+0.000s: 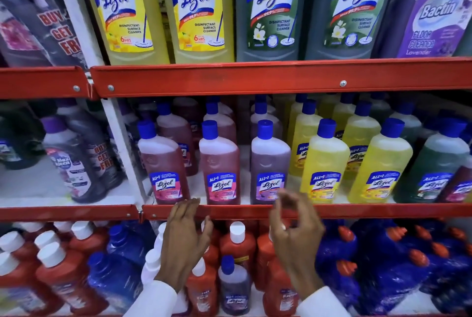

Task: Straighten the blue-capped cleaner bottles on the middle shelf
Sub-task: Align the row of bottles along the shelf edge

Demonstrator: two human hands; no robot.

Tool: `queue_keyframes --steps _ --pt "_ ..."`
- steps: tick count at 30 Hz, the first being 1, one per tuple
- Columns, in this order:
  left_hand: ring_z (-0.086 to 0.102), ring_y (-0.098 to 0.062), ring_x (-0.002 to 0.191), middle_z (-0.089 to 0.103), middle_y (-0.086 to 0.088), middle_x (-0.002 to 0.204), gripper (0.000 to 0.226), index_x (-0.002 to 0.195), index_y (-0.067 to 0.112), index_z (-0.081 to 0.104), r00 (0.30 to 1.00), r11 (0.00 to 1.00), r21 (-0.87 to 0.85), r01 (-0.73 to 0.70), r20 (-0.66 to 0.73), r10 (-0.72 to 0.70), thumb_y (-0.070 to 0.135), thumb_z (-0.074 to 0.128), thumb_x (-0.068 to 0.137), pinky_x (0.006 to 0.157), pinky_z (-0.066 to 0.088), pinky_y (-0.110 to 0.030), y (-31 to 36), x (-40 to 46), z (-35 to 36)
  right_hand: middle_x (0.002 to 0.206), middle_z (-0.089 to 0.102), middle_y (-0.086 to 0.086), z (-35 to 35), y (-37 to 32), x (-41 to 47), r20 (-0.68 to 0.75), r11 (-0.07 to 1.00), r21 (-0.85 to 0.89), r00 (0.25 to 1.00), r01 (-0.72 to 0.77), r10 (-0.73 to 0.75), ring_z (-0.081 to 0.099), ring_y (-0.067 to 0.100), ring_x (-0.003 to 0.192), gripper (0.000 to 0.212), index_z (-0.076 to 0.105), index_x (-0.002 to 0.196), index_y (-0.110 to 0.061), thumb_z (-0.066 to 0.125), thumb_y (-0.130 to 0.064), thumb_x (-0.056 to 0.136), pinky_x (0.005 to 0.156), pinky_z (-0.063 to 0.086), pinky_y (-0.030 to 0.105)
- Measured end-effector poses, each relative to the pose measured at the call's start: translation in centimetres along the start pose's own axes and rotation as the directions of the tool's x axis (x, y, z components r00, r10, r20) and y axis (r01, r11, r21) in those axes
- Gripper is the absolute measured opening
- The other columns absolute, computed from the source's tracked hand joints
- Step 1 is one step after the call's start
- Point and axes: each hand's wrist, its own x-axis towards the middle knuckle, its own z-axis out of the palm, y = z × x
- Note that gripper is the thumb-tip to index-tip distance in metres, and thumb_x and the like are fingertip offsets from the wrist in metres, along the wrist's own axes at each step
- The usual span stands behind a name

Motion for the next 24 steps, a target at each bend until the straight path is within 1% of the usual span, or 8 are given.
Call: queue_keyframes --steps 2,5,8,12,15,16,19,24 --pt "0.059 -0.03 0.116 0.069 -0.012 0.12 0.051 0.126 0.009 0.062 0.999 0.996 -0.091 0.024 -0.026 -0.027 0.038 0.055 0.084 0.102 0.046 -0.036 0.5 0.3 -0.6 0.102 0.072 -0.005 2.2 -0.4 -1.7 0.23 1.0 -0.016 0.973 0.002 0.002 0.065 0.002 0.093 0.027 0.07 0.109 -0.018 0.066 -0.009 0.083 0.086 0.051 0.016" --pt "0.063 -0.028 0.115 0.07 -0.011 0.123 0.053 0.127 0.009 0.062 0.999 0.983 -0.181 0.035 -0.028 -0.041 0.039 0.057 0.083 0.1 0.041 -0.028 1.0 1.1 -1.3 0.121 0.071 0.002 5.1 0.1 -2.5 0.388 0.992 -0.113 0.916 -0.06 0.1 0.067 0.014 0.106 0.042 0.061 0.129 -0.015 0.062 -0.016 0.087 0.095 0.052 0.025" --pt "0.066 -0.025 0.114 0.07 -0.008 0.126 0.05 0.129 0.011 0.062 0.999 0.966 -0.257 0.041 -0.012 -0.045 0.033 0.064 0.084 0.1 0.043 -0.027 1.1 1.9 -1.5 0.13 0.067 0.01 6.7 0.5 -2.5 0.432 0.966 -0.248 0.883 -0.077 0.181 0.065 0.027 0.115 0.052 0.053 0.137 -0.008 0.06 -0.018 0.087 0.099 0.049 0.03" --pt "0.068 -0.012 0.11 0.073 0.002 0.123 0.048 0.131 0.017 0.061 1.0 0.936 -0.351 0.007 0.001 -0.008 0.023 0.073 0.085 0.098 0.052 -0.028 1.1 3.0 -1.3 0.127 0.068 0.011 7.8 0.2 -1.9 0.425 0.947 -0.313 0.881 -0.072 0.207 0.066 0.029 0.111 0.049 0.053 0.135 -0.007 0.061 -0.013 0.087 0.094 0.049 0.029" --pt "0.065 0.012 0.096 0.075 0.009 0.117 0.048 0.13 0.022 0.062 1.0 0.908 -0.418 0.004 0.03 0.009 0.019 0.074 0.084 0.088 0.05 -0.01 1.1 3.8 -1.2 0.12 0.071 0.008 8.5 0.3 -1.4 0.43 0.958 -0.272 0.88 -0.088 0.203 0.068 0.025 0.105 0.04 0.06 0.127 -0.01 0.061 -0.007 0.087 0.09 0.046 0.022" --pt "0.065 0.014 0.094 0.075 0.009 0.114 0.047 0.129 0.024 0.063 0.999 0.905 -0.425 0.0 0.033 0.016 0.019 0.074 0.083 0.087 0.051 -0.01 1.2 4.0 -1.2 0.119 0.072 0.008 8.7 0.5 -1.2 0.437 0.959 -0.262 0.873 -0.108 0.217 0.069 0.024 0.105 0.04 0.06 0.126 -0.01 0.06 -0.006 0.087 0.09 0.049 0.024" --pt "0.071 0.0 0.097 0.078 0.008 0.11 0.047 0.127 0.025 0.063 0.999 0.901 -0.433 -0.01 0.032 0.026 0.024 0.074 0.081 0.09 0.056 -0.028 0.9 4.3 -0.9 0.117 0.074 0.006 9.0 1.3 -0.8 0.432 0.954 -0.247 0.861 -0.173 0.268 0.071 0.019 0.103 0.041 0.06 0.128 -0.012 0.062 -0.007 0.087 0.092 0.058 0.034" --pt "0.071 -0.003 0.098 0.078 0.008 0.111 0.046 0.126 0.026 0.063 0.999 0.899 -0.439 -0.011 0.036 0.029 0.026 0.074 0.082 0.091 0.058 -0.03 0.2 4.5 -0.5 0.114 0.073 -0.001 8.8 1.5 -0.6 0.462 0.953 -0.2 0.837 -0.226 0.295 0.069 0.006 0.101 0.041 0.061 0.128 -0.011 0.065 -0.005 0.088 0.08 0.046 0.001"
